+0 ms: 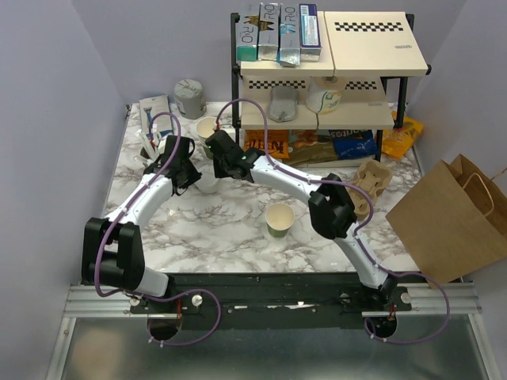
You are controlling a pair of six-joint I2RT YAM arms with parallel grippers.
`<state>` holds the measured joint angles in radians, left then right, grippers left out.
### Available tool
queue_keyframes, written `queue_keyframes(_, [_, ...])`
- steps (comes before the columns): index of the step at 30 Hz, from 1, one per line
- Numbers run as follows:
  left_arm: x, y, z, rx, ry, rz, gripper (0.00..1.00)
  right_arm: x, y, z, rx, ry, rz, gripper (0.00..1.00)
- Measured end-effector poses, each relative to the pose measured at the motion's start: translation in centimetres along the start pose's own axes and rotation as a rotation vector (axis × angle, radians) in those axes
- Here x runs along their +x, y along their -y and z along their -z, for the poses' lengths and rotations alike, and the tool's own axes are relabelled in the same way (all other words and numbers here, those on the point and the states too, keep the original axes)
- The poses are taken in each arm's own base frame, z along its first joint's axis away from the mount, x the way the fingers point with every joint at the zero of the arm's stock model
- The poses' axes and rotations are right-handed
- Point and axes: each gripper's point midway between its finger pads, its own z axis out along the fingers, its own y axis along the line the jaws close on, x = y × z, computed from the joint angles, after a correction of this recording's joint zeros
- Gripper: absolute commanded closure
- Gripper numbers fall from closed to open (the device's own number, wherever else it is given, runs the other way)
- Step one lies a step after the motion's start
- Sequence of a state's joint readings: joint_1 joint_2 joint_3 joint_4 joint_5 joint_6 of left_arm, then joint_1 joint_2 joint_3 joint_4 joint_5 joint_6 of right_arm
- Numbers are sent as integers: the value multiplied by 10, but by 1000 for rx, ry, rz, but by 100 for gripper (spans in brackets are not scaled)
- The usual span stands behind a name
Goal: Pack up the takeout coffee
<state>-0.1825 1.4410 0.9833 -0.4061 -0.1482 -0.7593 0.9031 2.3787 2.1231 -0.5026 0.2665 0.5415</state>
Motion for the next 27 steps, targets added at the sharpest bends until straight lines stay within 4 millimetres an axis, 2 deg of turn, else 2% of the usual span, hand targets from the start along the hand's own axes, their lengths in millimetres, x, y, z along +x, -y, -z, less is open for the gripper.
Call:
queue_keyframes(1, [0,0,0,0,0,0,53,0,0,0,0,0,0,94])
queue_keyframes(6, [1,-1,0,-5,-3,-4,50,0,0,0,-1,0,-1,94])
queue_keyframes(7, [1,-2,0,-5,-4,-5,43,0,0,0,-1,1,-3,94])
queue_keyframes(11, [0,-1,2,-1,-1,-8,29,-2,-1,3,-5,6,-10,94])
queue_keyframes(15, [-8,5,16,37,30,-5,16,-10,-3,12,-15,22,-17,95])
queue_keyframes(19, [-17,13,37,97,70,3,2,-26,-8,28,-37,55,-35,95])
queue_keyframes(24, [-24,23,63,179,109,10,1,-37,-11,47,-65,76,-55,95])
queue_keyframes(27, [-24,26,76,220,117,23,1,-32,-6,60,-71,63,-53,95])
